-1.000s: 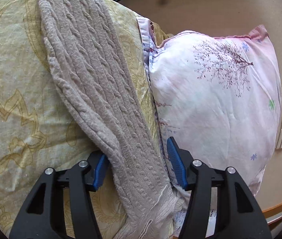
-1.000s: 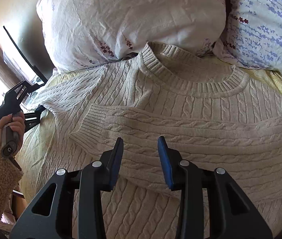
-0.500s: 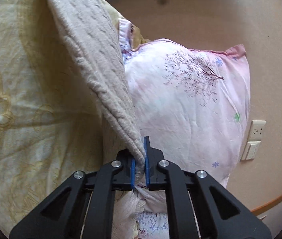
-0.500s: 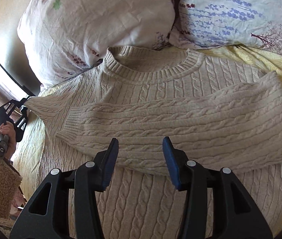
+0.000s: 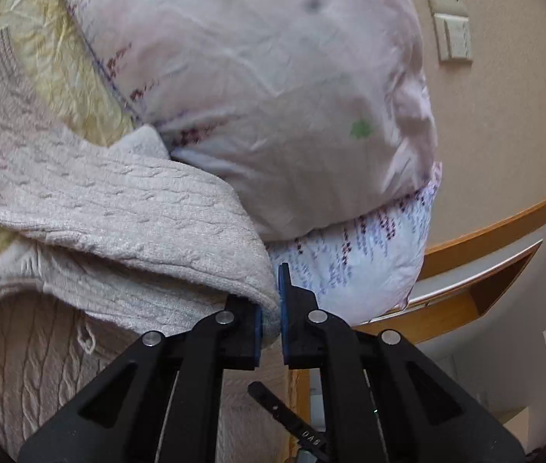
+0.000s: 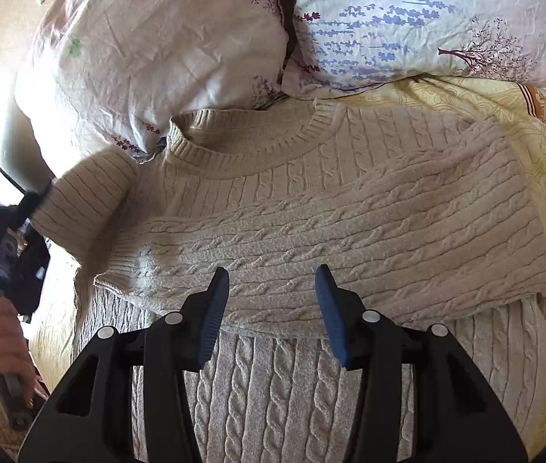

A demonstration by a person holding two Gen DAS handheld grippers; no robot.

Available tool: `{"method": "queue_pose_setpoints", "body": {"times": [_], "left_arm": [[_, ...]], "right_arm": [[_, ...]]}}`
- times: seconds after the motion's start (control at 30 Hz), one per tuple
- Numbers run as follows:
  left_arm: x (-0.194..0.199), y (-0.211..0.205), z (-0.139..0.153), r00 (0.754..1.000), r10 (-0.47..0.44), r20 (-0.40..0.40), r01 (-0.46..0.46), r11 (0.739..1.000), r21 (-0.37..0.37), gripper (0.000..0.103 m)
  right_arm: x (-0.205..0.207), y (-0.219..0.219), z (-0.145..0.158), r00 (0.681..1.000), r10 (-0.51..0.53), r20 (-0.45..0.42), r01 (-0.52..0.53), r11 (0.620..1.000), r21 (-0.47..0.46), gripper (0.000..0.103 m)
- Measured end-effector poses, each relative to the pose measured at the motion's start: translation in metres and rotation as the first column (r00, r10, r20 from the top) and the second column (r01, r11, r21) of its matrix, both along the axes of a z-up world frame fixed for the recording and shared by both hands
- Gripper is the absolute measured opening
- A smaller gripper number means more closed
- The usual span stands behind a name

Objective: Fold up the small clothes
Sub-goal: 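Grasp the other sleeve cuff with the left tool and lift it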

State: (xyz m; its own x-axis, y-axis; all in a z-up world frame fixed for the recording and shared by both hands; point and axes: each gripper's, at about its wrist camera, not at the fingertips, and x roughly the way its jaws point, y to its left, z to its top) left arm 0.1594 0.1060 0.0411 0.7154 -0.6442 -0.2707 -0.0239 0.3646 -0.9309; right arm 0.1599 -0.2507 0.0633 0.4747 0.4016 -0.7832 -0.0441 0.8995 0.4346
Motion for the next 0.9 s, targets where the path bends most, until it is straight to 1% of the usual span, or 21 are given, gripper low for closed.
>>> {"method": "queue_pose_setpoints", "body": {"times": [0.07, 0.13, 0.17, 0.2, 0.23, 0.27, 0.3, 0.33, 0.37, 0.43, 0.47, 0.5, 0.53, 0.57, 0.6, 0.73, 0.77, 0.8, 0.83, 0.87, 0.9], "left_arm": [[-0.005, -0.023, -0.019, 0.997, -0.027, -0.068, 0.032, 0.997, 0.076, 0.007], [-0.007, -0.041, -0.035, 0.989, -0.039, -0.14, 0.062, 0.984, 0.166, 0.011], [-0.007, -0.046, -0.04, 0.984, -0.05, -0.169, 0.082, 0.979, 0.186, 0.016], [-0.009, -0.048, -0.043, 0.983, -0.056, -0.174, 0.087, 0.98, 0.177, 0.021], [-0.01, -0.045, -0.041, 0.985, -0.049, -0.164, 0.074, 0.986, 0.152, 0.026], [-0.012, -0.039, -0.038, 0.988, -0.033, -0.149, 0.052, 0.99, 0.13, 0.042], [-0.014, -0.03, -0.032, 0.991, -0.002, -0.136, 0.018, 0.993, 0.117, 0.063], [-0.014, -0.017, -0.027, 0.991, 0.05, -0.121, -0.038, 0.994, 0.103, 0.068], [-0.015, -0.005, -0.024, 0.988, 0.104, -0.113, -0.093, 0.991, 0.097, 0.069], [-0.014, 0.021, -0.026, 0.975, 0.175, -0.134, -0.167, 0.983, 0.072, 0.069], [-0.014, 0.036, -0.031, 0.966, 0.207, -0.157, -0.202, 0.978, 0.051, 0.065], [-0.013, 0.05, -0.036, 0.955, 0.234, -0.182, -0.234, 0.972, 0.023, 0.057], [-0.013, 0.061, -0.042, 0.945, 0.256, -0.204, -0.264, 0.964, -0.015, 0.054], [-0.014, 0.072, -0.047, 0.934, 0.281, -0.22, -0.298, 0.953, -0.051, 0.049], [-0.017, 0.084, -0.052, 0.922, 0.31, -0.231, -0.334, 0.939, -0.077, 0.048], [-0.02, 0.118, -0.062, 0.87, 0.408, -0.276, -0.451, 0.885, -0.114, 0.048], [-0.019, 0.123, -0.064, 0.861, 0.419, -0.287, -0.469, 0.874, -0.128, 0.04], [-0.017, 0.127, -0.067, 0.859, 0.419, -0.294, -0.474, 0.867, -0.151, 0.025], [-0.012, 0.128, -0.067, 0.865, 0.406, -0.295, -0.466, 0.868, -0.17, 0.018], [-0.008, 0.127, -0.066, 0.875, 0.389, -0.287, -0.448, 0.875, -0.182, 0.008], [-0.001, 0.122, -0.061, 0.891, 0.371, -0.264, -0.424, 0.886, -0.187, 0.008]], "right_arm": [[0.001, -0.001, -0.002, 1.0, -0.002, -0.004, 0.002, 1.0, 0.004, 0.049], [0.001, -0.002, -0.003, 1.0, -0.003, -0.008, 0.003, 1.0, 0.007, 0.049], [0.002, -0.002, -0.004, 1.0, -0.003, -0.011, 0.003, 1.0, 0.008, 0.049], [0.002, -0.002, -0.004, 1.0, -0.003, -0.013, 0.003, 1.0, 0.008, 0.049], [0.001, -0.002, -0.005, 1.0, -0.003, -0.012, 0.003, 1.0, 0.008, 0.049], [0.001, -0.002, -0.005, 1.0, -0.004, -0.012, 0.004, 1.0, 0.008, 0.049], [0.001, -0.003, -0.005, 1.0, -0.005, -0.013, 0.005, 1.0, 0.008, 0.049], [0.001, -0.003, -0.006, 1.0, -0.007, -0.015, 0.007, 1.0, 0.009, 0.049], [0.002, -0.003, -0.007, 1.0, -0.007, -0.018, 0.008, 1.0, 0.01, 0.049], [0.002, -0.003, -0.008, 1.0, -0.007, -0.023, 0.007, 1.0, 0.012, 0.049], [0.002, -0.003, -0.009, 1.0, -0.004, -0.025, 0.005, 1.0, 0.012, 0.049], [0.003, -0.002, -0.009, 1.0, -0.001, -0.027, 0.001, 1.0, 0.011, 0.049], [0.003, -0.002, -0.009, 1.0, 0.002, -0.026, -0.001, 1.0, 0.009, 0.049], [0.003, -0.001, -0.008, 1.0, 0.004, -0.026, -0.004, 1.0, 0.008, 0.049], [0.003, -0.001, -0.008, 1.0, 0.005, -0.025, -0.005, 1.0, 0.007, 0.049], [0.003, -0.003, -0.009, 1.0, 0.0, -0.023, 0.0, 1.0, 0.005, 0.049], [0.002, -0.005, -0.01, 1.0, -0.004, -0.023, 0.004, 1.0, 0.006, 0.049], [0.001, -0.006, -0.01, 1.0, -0.009, -0.023, 0.009, 1.0, 0.007, 0.049], [0.0, -0.008, -0.011, 1.0, -0.014, -0.023, 0.015, 1.0, 0.007, 0.049], [-0.001, -0.009, -0.012, 0.999, -0.021, -0.025, 0.021, 1.0, 0.007, 0.049], [-0.003, -0.011, -0.013, 0.999, -0.028, -0.027, 0.028, 1.0, 0.007, 0.049]]}}
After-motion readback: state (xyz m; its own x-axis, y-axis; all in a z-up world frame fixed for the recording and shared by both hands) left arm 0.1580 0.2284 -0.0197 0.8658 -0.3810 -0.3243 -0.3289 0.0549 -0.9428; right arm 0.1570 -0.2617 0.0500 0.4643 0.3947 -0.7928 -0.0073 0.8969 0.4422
